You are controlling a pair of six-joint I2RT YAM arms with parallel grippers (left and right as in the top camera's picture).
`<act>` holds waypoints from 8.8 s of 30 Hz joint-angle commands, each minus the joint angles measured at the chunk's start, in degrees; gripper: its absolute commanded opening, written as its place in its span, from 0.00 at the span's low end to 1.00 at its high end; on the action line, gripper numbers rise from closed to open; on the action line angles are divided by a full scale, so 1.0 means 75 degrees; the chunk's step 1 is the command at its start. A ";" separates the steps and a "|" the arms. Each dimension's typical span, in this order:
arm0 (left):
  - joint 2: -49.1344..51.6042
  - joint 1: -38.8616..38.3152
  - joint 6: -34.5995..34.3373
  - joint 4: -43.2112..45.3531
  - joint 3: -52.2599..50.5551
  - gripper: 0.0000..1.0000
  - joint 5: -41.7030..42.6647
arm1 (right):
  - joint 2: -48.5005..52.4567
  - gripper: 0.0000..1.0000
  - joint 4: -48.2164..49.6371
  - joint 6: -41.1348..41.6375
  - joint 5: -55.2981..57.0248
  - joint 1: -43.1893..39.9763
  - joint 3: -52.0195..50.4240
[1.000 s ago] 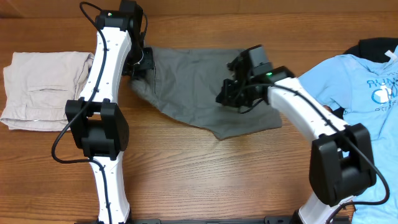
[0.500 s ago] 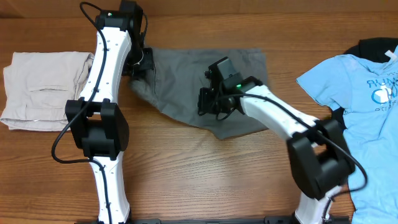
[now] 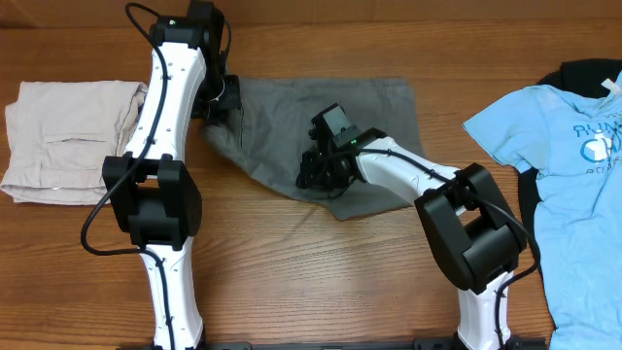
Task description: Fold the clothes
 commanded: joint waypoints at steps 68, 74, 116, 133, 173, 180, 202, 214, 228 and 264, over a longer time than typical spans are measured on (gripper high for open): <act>-0.0431 -0.1565 0.0341 -0.0985 0.2200 0.04 -0.0702 | 0.1326 0.04 0.0752 -0.0490 0.0012 -0.1515 0.3322; -0.0431 -0.1749 0.0280 -0.0959 0.2200 0.04 -0.0723 | 0.0079 0.04 -0.2550 -0.0589 0.1084 -0.2407 0.3678; -0.0323 -0.2975 -0.1099 0.0586 0.1999 0.04 0.0991 | -0.0213 0.04 -0.3829 -0.1635 0.1670 -0.4030 -0.0597; 0.0542 -0.3322 -0.1209 0.0711 0.1988 0.04 0.1399 | -0.0213 0.04 -0.3614 -0.1638 0.1620 -0.4028 -0.0769; 0.1285 -0.3077 -0.1405 0.1955 0.3150 0.54 0.3162 | -0.2457 0.04 -0.4876 -0.2238 0.0807 -0.4436 0.0236; 0.1402 -0.3057 -0.1311 0.1539 0.3139 0.04 0.1513 | -0.2923 0.04 -0.4293 -0.2235 0.0586 -0.4331 0.0149; 0.3174 -0.3156 -0.1285 0.1836 0.3054 0.04 0.1559 | -0.1906 0.04 0.0431 -0.0644 0.1183 -0.4048 -0.3334; 0.2264 -0.3121 -0.1026 0.1003 0.4138 0.04 0.1507 | -0.2352 0.04 -0.0294 -0.0962 -0.0245 -0.4220 -0.2506; 0.1268 -0.3165 -0.1093 -0.1510 0.4249 0.04 0.1364 | -0.3261 1.00 -0.2699 -0.1084 0.1513 -0.5085 -0.0796; 0.1408 -0.3780 -0.1559 0.0035 -0.1154 0.04 0.0201 | -0.3261 1.00 -0.2649 -0.1084 0.1513 -0.5085 -0.0796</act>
